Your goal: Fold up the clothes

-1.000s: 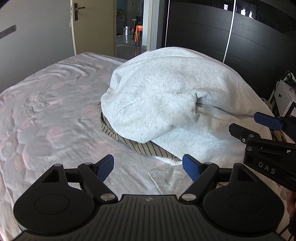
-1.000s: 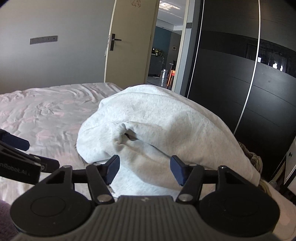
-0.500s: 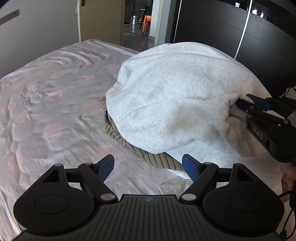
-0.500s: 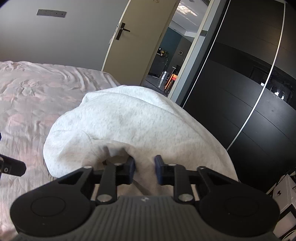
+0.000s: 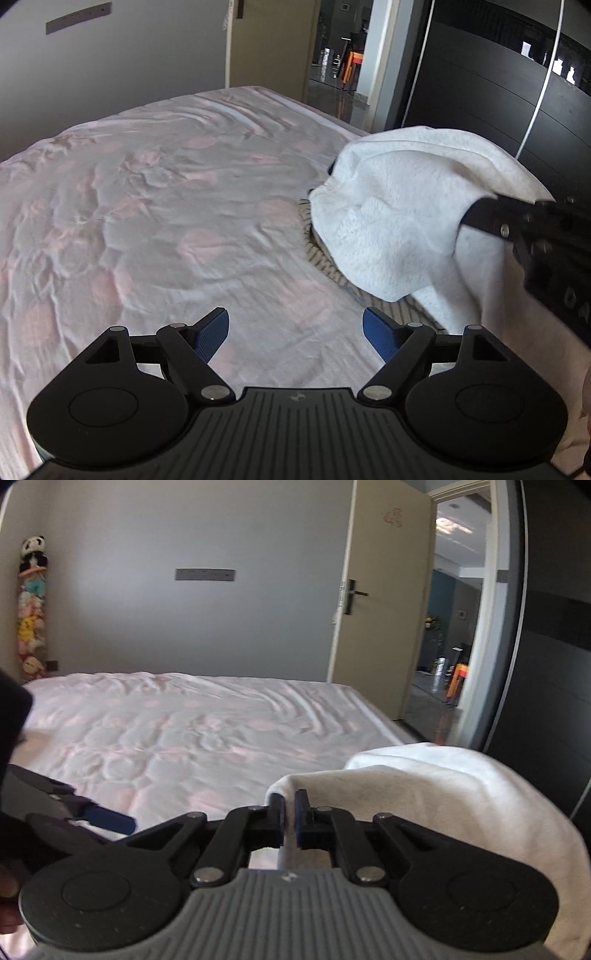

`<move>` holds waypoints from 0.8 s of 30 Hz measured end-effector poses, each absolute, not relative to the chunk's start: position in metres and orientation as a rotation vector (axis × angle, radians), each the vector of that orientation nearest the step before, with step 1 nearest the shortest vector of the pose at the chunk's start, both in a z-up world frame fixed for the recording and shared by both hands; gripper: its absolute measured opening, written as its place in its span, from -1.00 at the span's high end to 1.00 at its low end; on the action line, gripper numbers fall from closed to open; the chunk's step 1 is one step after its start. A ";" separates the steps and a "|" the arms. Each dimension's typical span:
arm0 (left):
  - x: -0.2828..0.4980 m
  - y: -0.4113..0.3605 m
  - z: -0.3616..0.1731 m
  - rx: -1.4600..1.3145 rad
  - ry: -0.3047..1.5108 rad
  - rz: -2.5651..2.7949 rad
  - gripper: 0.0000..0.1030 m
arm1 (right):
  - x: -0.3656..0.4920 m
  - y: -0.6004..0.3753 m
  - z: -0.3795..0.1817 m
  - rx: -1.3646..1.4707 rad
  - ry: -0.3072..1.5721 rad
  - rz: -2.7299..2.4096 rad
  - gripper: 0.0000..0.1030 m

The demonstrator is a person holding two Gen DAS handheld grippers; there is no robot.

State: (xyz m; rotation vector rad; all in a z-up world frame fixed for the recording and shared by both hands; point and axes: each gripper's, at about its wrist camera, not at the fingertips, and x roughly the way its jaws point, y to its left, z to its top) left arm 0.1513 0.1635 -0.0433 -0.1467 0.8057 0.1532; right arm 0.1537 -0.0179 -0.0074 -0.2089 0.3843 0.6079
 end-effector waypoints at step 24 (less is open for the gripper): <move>0.066 0.255 -0.030 -0.237 0.794 0.293 -0.55 | 0.106 0.071 0.006 -0.037 0.510 0.852 0.88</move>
